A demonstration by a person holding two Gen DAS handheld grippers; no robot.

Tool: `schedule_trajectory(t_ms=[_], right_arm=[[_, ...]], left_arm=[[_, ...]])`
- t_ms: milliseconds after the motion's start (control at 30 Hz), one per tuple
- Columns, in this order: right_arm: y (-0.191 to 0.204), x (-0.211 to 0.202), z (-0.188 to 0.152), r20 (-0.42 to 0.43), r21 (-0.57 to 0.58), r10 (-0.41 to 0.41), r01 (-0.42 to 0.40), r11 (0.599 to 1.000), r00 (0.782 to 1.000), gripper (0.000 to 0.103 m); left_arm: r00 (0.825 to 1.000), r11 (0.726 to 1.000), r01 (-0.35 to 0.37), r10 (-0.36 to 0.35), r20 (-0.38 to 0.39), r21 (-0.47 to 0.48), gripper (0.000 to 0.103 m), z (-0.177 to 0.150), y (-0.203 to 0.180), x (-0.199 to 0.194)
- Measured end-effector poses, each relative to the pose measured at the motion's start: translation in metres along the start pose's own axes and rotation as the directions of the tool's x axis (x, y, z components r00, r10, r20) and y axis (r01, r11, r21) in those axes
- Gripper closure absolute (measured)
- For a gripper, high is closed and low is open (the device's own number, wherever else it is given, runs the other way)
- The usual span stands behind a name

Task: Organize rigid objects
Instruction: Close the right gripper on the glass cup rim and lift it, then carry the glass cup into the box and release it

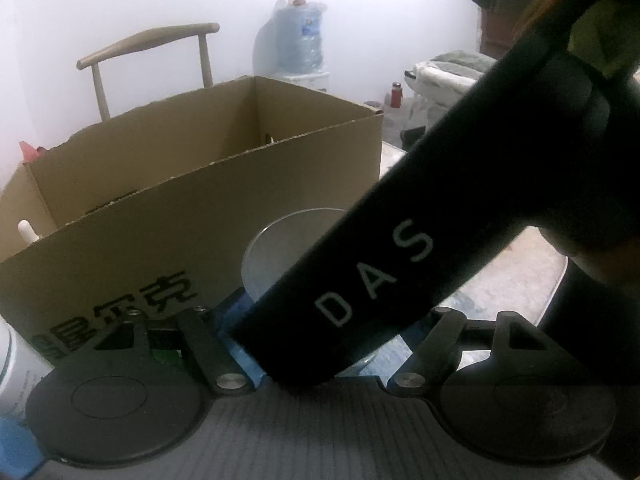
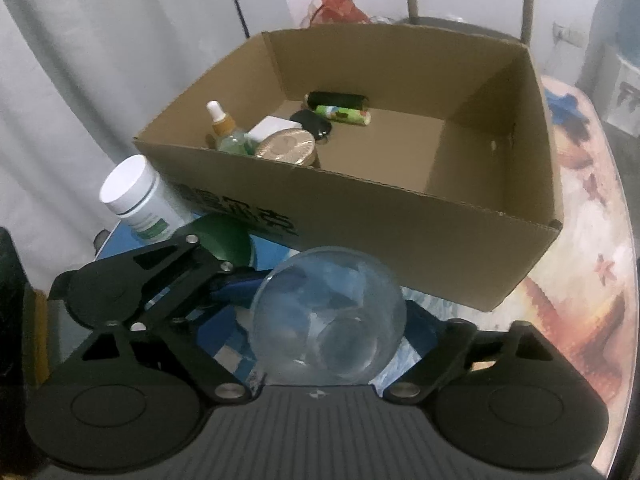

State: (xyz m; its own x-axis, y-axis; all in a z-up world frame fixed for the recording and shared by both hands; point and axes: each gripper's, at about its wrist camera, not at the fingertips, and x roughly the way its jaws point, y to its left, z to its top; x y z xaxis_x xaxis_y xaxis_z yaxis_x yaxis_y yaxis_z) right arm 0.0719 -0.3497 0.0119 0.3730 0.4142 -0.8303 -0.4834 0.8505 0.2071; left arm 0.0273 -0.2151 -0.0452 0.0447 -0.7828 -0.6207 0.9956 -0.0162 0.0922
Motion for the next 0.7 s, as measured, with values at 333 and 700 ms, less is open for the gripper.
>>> schedule_trajectory(t_ms=[333, 700], right_arm=[[-0.003, -0.002, -0.003, 0.015, 0.017, 0.014, -0.015, 1.000, 1.000, 0.021], [0.036, -0.077, 0.011, 0.117, -0.068, 0.018, -0.010, 0.998, 0.993, 0.021]], left_arm=[[1.000, 1.000, -0.011, 0.011, 0.000, 0.002, 0.031, 0.002, -0.007, -0.005], [0.987, 0.994, -0.112, 0.110, 0.116, 0.016, 0.031, 0.045, -0.020, -0.083]])
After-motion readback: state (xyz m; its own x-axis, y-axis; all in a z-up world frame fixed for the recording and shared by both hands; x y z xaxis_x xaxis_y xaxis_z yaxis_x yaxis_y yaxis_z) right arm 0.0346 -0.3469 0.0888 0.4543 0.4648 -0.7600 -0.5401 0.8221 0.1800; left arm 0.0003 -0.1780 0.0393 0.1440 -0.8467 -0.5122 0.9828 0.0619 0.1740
